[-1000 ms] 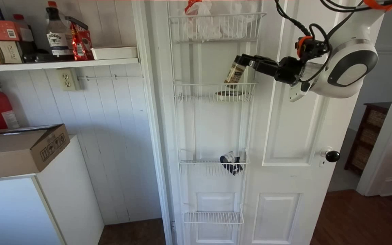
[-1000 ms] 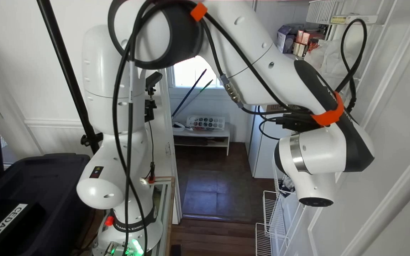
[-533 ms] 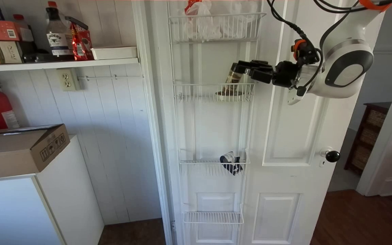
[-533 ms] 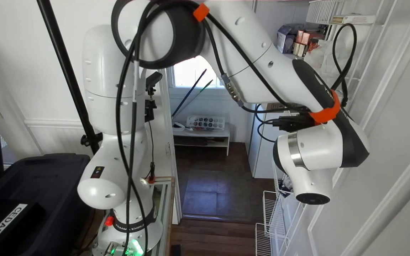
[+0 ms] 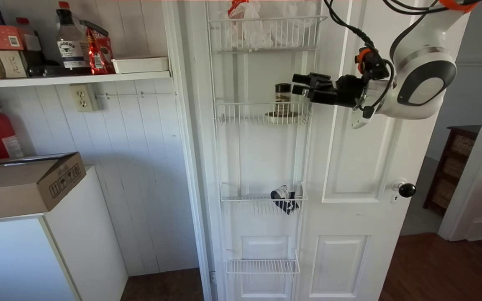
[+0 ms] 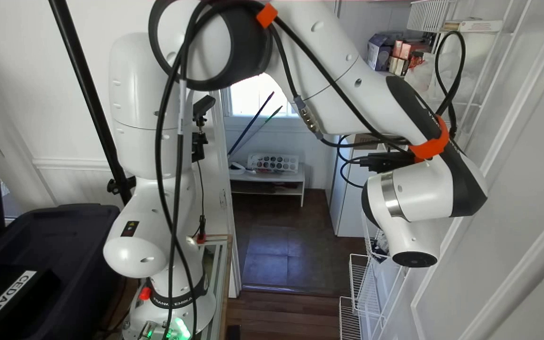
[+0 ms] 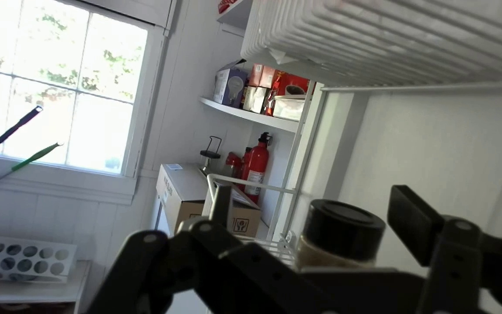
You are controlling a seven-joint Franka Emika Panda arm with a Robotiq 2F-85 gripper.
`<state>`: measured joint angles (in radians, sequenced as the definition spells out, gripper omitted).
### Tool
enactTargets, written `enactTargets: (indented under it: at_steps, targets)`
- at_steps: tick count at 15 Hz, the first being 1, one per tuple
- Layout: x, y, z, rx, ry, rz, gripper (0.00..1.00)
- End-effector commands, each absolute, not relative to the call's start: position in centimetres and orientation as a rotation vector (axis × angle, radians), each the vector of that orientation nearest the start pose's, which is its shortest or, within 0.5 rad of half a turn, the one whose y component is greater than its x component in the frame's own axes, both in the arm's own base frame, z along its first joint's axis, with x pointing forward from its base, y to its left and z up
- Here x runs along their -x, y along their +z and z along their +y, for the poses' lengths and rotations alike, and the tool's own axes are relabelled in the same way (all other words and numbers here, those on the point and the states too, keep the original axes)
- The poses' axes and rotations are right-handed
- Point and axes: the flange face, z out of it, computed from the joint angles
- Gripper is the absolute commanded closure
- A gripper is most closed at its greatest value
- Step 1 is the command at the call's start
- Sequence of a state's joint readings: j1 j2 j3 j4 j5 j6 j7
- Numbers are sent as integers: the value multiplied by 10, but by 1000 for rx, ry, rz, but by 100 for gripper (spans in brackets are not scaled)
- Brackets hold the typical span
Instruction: Move the spice bottle to the rack above it
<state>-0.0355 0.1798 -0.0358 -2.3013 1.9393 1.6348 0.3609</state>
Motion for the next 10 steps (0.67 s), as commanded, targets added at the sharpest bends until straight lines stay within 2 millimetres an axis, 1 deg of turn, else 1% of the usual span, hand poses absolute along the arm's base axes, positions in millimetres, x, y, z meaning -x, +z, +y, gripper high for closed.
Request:
enactTargets:
  at_steps: [1, 6, 8, 10]
  targets:
    - [-524, 338, 48, 983, 781, 1087, 0]
    - [-513, 344, 36, 1093, 824, 1105, 0]
    - [-506, 346, 30, 1181, 852, 1092, 0]
    - [-496, 347, 24, 1305, 867, 1059, 0]
